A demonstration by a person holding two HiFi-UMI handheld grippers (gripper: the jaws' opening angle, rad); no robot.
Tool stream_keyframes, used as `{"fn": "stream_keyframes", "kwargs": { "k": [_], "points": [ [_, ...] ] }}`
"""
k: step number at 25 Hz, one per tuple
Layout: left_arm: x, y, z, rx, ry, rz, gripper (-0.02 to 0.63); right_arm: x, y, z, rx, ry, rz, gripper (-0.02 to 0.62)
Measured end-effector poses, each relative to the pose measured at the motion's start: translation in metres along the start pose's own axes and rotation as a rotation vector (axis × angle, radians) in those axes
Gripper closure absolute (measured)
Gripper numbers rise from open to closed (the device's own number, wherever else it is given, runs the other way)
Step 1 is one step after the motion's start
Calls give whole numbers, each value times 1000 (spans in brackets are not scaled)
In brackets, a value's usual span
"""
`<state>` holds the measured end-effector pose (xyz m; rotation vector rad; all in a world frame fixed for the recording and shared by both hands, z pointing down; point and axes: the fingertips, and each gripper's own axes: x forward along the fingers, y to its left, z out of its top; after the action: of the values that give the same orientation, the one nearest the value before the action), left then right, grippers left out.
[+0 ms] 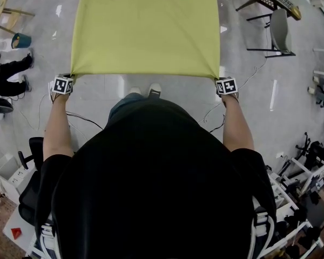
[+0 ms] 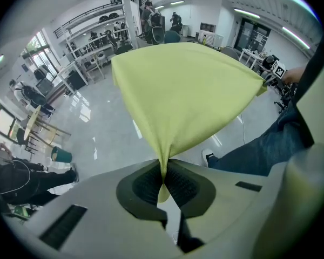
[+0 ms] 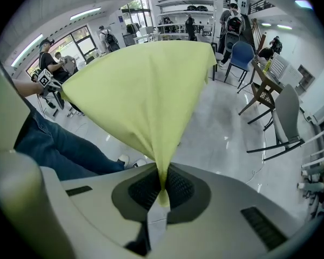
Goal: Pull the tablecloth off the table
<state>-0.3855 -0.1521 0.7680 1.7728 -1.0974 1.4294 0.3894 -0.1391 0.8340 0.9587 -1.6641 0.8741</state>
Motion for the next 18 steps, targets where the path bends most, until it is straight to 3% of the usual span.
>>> {"fn": "stream_keyframes", "kwargs": {
  "k": [9, 18],
  "points": [
    [-5, -5, -47, 20, -5, -25, 581, -7, 39, -40, 13, 15, -3, 577],
    [-28, -16, -119, 64, -17, -55, 583, -28, 98, -100, 61, 28, -39, 577]
  ]
}}
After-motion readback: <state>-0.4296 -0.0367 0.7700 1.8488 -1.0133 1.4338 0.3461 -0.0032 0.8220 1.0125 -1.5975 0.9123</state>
